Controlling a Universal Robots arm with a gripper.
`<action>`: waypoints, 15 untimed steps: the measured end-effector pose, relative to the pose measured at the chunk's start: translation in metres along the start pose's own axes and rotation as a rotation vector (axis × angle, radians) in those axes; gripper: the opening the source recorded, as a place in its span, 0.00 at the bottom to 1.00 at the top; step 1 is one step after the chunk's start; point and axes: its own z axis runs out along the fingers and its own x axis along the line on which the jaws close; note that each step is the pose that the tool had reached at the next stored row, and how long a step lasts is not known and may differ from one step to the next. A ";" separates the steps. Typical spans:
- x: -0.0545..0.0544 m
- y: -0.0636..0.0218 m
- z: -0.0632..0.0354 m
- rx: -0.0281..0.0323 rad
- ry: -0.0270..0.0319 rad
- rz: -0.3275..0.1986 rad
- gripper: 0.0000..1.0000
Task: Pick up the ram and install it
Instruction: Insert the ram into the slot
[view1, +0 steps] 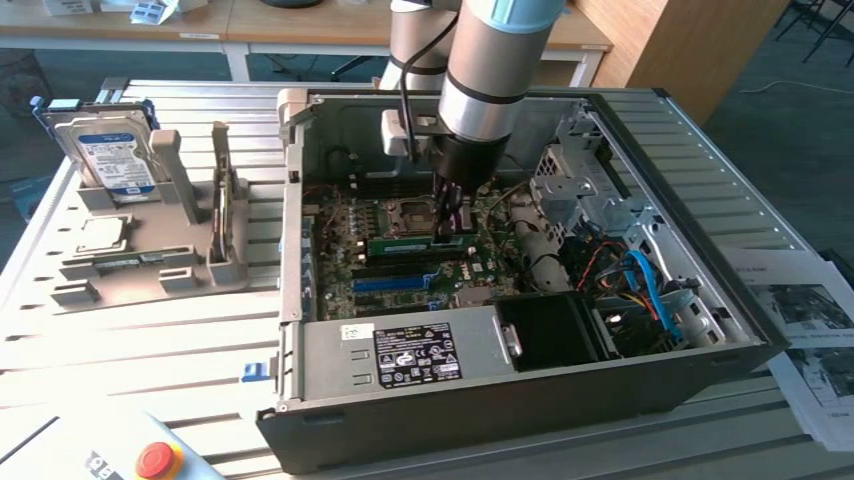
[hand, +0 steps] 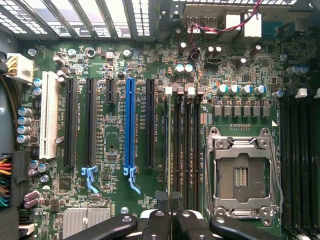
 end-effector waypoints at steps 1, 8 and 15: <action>0.000 -0.0001 0.0000 -0.0005 0.0000 0.000 0.12; 0.000 -0.0002 0.0000 -0.0010 0.0000 0.000 0.12; 0.000 -0.0003 0.0014 -0.0150 -0.0027 0.000 0.12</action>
